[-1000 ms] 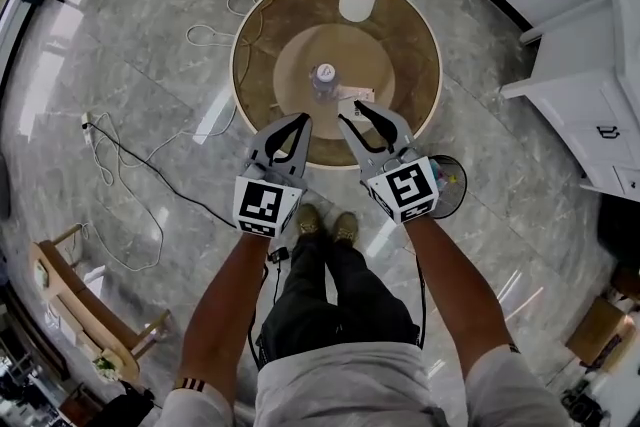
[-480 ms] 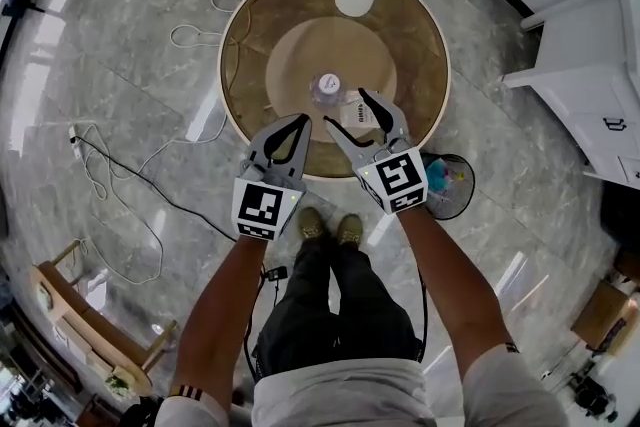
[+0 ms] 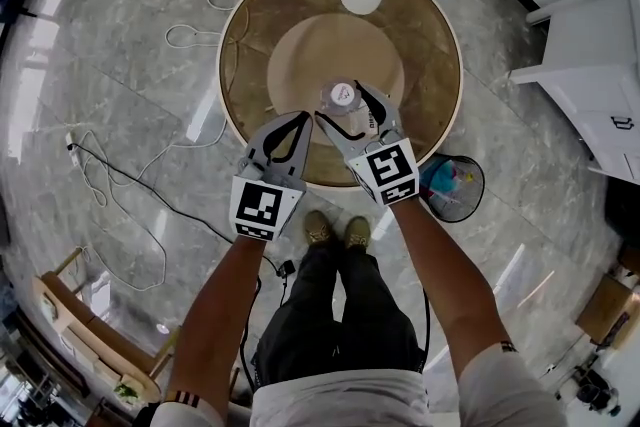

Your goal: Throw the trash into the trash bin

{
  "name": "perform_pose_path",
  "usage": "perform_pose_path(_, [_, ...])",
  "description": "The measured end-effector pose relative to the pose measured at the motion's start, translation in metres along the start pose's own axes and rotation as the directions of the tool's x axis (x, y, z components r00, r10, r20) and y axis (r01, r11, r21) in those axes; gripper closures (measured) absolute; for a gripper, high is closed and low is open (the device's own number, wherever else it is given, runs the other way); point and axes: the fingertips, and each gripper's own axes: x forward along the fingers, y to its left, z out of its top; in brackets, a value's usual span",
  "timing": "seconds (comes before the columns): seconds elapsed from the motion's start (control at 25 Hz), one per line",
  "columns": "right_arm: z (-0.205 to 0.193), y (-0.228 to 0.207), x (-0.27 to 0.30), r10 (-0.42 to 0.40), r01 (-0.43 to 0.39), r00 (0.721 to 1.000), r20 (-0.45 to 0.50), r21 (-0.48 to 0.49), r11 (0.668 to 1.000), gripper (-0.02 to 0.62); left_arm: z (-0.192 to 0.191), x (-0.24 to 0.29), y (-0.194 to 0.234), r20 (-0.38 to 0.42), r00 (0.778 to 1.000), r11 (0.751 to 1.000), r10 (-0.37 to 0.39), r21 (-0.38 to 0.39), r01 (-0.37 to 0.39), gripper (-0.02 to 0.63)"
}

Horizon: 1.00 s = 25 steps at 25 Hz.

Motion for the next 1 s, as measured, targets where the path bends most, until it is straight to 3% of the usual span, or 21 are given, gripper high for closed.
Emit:
perform_pose_path(0.6, [0.012,-0.003,0.015,-0.035,0.035,0.998,0.058,-0.002,0.999,0.295,0.004,0.006,0.011,0.025,0.999,1.000,-0.029,0.001,0.029,0.606])
perform_pose_path(1.0, [0.054,-0.004,-0.034,-0.101,0.098,0.981,0.168,0.025,0.995,0.295,0.022,0.000,-0.010,0.070,0.996,0.999,-0.045,0.002,0.045,0.606])
